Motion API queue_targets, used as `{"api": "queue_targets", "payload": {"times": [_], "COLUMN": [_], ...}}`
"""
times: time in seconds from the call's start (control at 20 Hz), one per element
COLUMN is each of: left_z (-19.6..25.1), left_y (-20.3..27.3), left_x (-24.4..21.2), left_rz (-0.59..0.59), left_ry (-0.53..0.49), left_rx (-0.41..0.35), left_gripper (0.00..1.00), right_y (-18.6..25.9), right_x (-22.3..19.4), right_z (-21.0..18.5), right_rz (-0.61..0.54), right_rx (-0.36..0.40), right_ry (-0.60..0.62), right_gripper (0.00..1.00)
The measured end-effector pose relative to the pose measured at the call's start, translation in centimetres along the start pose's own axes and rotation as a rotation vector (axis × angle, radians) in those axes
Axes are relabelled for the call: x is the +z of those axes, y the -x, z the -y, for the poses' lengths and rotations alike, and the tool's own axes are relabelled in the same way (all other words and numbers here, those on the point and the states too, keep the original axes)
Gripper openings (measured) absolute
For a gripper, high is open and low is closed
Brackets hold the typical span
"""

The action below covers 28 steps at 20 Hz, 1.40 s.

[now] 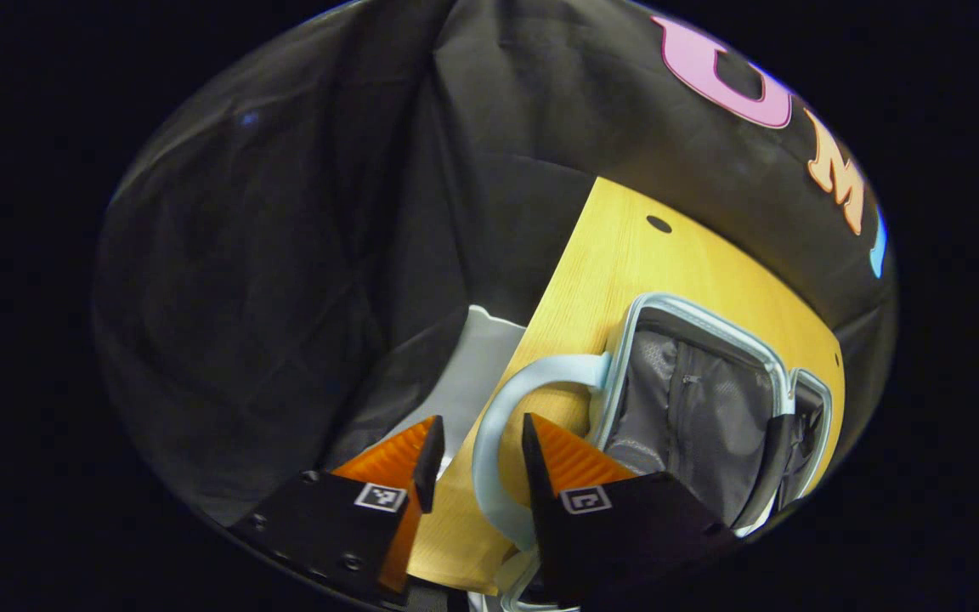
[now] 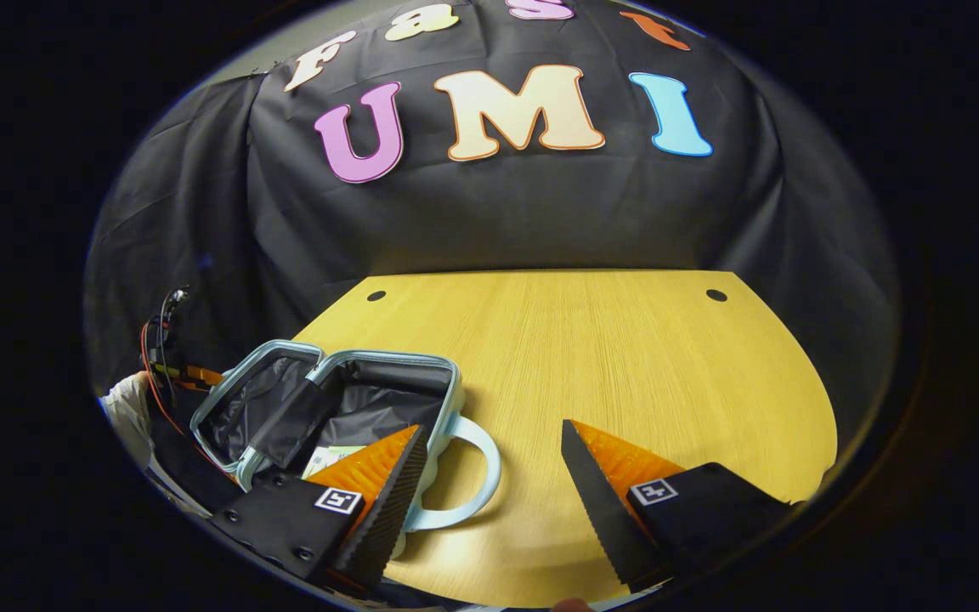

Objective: First open the suitcase, pack the skin care products into it, and then close the suitcase.

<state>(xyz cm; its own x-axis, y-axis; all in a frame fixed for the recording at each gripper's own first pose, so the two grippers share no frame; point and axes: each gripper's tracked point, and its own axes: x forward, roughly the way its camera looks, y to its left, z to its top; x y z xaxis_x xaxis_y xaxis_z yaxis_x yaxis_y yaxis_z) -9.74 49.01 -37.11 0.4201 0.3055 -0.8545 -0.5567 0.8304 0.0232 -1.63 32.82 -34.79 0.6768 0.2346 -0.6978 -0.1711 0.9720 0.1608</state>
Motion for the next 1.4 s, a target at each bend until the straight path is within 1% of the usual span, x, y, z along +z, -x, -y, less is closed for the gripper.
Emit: {"api": "queue_targets", "payload": {"times": [0.05, 0.1, 0.2, 0.25, 0.4, 0.55, 0.65, 0.75, 0.9, 1.05, 1.2, 1.4], "left_z": [0.1, 0.1, 0.1, 0.2, 1.1, 1.8, 2.3, 3.2, 5.4, 7.9, 10.4, 14.4], "left_y": [-0.3, -0.5, -0.5, -0.4, 1.1, 4.1, 7.2, 10.1, 13.9, 16.2, 18.8, 21.6], "left_x": [-0.2, -0.5, -0.6, -0.3, 0.3, 2.3, 3.8, 5.3, 7.4, 8.0, 7.7, 7.5], "left_rz": [-0.014, -0.025, -0.035, -0.031, -0.029, 0.043, 0.082, 0.142, 0.206, 0.242, 0.277, 0.313], "left_ry": [-0.006, -0.005, -0.005, -0.011, -0.034, -0.101, -0.112, -0.124, -0.177, -0.207, -0.221, -0.287], "left_rx": [0.003, 0.008, 0.021, 0.023, 0.029, 0.030, 0.034, 0.022, 0.018, 0.037, 0.036, 0.015], "left_gripper": [0.44, 0.30, 0.14, 0.13, 0.02, 0.00, 0.00, 0.00, 0.00, 0.00, 0.00, 0.00], "right_y": [0.1, 0.3, 0.4, 0.6, 1.0, 1.3, 1.2, 1.0, 1.5, 1.9, 2.5, 3.4], "right_x": [0.3, 0.5, 0.6, 0.8, 1.4, 2.6, 3.3, 3.7, 4.7, 4.9, 5.4, 5.8], "right_z": [0.2, 0.2, 0.5, 0.5, 1.0, 1.2, 1.2, 1.4, 2.2, 3.2, 4.1, 5.6], "right_rz": [0.005, 0.012, 0.019, 0.025, 0.053, 0.100, 0.126, 0.142, 0.187, 0.194, 0.196, 0.216], "right_rx": [-0.003, -0.003, -0.004, -0.001, 0.001, 0.022, 0.045, 0.067, 0.095, 0.121, 0.153, 0.172], "right_ry": [0.000, -0.001, 0.004, 0.009, 0.025, 0.029, 0.036, 0.042, 0.042, 0.050, 0.040, 0.072], "right_gripper": [0.98, 0.98, 0.98, 0.98, 0.98, 0.98, 0.98, 0.98, 0.98, 0.98, 0.98, 0.98]}}
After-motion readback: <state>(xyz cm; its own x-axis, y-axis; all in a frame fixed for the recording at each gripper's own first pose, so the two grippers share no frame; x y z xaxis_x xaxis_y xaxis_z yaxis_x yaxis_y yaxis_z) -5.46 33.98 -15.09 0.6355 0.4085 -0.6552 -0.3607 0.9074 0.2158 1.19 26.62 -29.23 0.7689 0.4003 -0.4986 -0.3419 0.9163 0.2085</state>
